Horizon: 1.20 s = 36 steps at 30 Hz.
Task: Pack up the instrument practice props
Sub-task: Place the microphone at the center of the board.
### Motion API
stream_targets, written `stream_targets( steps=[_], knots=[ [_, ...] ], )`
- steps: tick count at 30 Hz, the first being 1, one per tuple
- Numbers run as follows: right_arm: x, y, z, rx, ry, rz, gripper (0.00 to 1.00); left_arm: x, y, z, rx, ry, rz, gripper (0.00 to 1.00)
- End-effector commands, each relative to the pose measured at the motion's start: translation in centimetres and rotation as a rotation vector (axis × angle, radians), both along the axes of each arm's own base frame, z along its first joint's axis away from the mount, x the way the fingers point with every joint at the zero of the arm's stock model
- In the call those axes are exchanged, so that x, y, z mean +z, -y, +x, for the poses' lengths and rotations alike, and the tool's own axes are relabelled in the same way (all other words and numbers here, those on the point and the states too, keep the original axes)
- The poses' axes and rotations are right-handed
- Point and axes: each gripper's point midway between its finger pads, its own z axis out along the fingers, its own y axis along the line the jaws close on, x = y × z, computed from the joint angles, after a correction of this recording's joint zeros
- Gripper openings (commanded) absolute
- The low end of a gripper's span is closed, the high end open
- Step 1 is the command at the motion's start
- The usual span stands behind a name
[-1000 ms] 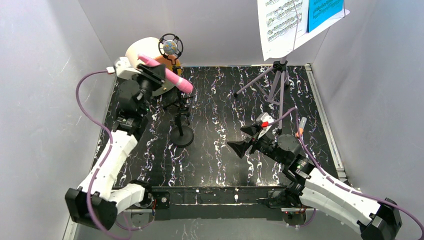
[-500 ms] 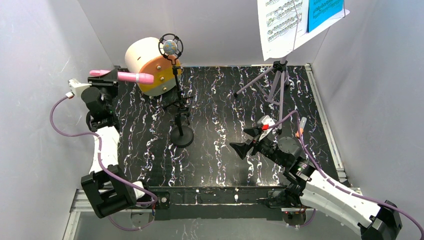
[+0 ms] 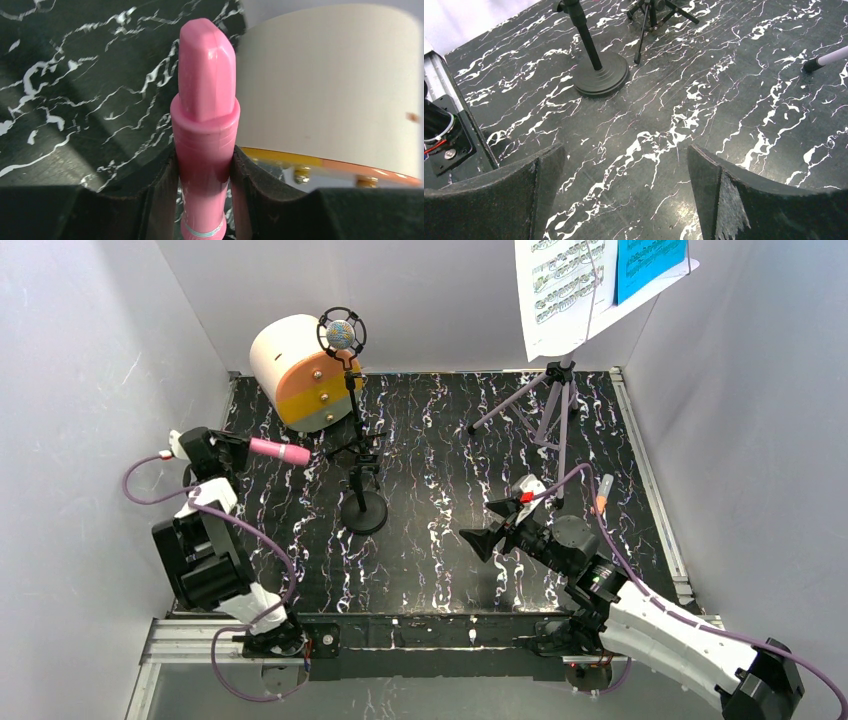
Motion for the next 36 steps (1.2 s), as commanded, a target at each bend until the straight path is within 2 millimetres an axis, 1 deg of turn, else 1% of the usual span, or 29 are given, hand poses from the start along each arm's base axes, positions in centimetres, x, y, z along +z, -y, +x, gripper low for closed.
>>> stream_targets(
  steps=[1, 6, 8, 10, 11, 13, 15, 18, 23, 25, 28, 29, 31, 34, 36],
  knots=[
    [1.0, -0.1, 0.6, -0.017, 0.033, 0.027, 0.99, -2.3, 0.3, 0.6, -0.05, -0.048, -0.006, 0.02],
    [0.6, 0.0, 0.7, -0.029, 0.023, 0.019, 0.99, -6.2, -0.2, 0.9, -0.031, -0.127, -0.042, 0.1],
    [0.5, 0.0, 0.8, -0.03, 0.021, 0.014, 0.99, -8.1, 0.0, 0.7, -0.027, -0.161, -0.074, 0.19],
    [0.3, -0.1, 0.9, -0.03, 0.016, 0.009, 0.99, -9.6, 0.3, 0.6, -0.022, -0.175, -0.112, 0.24],
    [0.3, -0.2, 0.9, -0.028, 0.015, 0.008, 0.99, -10.2, 0.5, 0.6, -0.024, -0.181, -0.129, 0.27],
    [0.2, -0.1, 0.9, -0.031, 0.013, 0.004, 0.99, -10.4, 0.7, 0.6, -0.029, -0.18, -0.143, 0.38],
    [0.3, 0.0, 0.9, -0.035, 0.013, 0.005, 0.99, -10.1, 0.7, 0.6, -0.028, -0.175, -0.143, 0.48],
    [0.2, 0.1, 1.0, -0.044, 0.012, 0.001, 0.99, -9.6, 0.4, 0.2, -0.013, -0.187, -0.118, 0.58],
    [0.0, 0.2, 1.1, -0.049, 0.008, -0.008, 0.99, -8.9, 0.7, -0.2, -0.027, -0.19, -0.12, 0.63],
    [0.0, 0.2, 1.1, -0.05, 0.007, -0.012, 0.99, -8.1, 1.0, -0.4, -0.041, -0.181, -0.112, 0.65],
    [-0.2, 0.1, 1.1, -0.043, 0.005, -0.02, 0.99, -6.3, 1.4, -1.0, -0.068, -0.169, -0.075, 0.65],
    [-0.3, 0.0, 1.0, -0.039, 0.002, -0.023, 0.99, -5.4, 1.8, -1.3, -0.082, -0.158, -0.057, 0.66],
    [-0.5, -0.1, 1.0, -0.033, -0.002, -0.029, 0.99, -4.3, 3.1, -1.6, -0.127, -0.161, 0.011, 0.66],
    [-0.6, -0.4, 1.0, -0.019, -0.005, -0.041, 0.99, -2.9, 6.4, -2.2, -0.226, -0.179, 0.105, 0.67],
    [-0.6, -0.5, 1.0, -0.013, -0.004, -0.046, 0.99, -2.0, 8.5, -3.0, -0.283, -0.174, 0.149, 0.68]
  ],
)
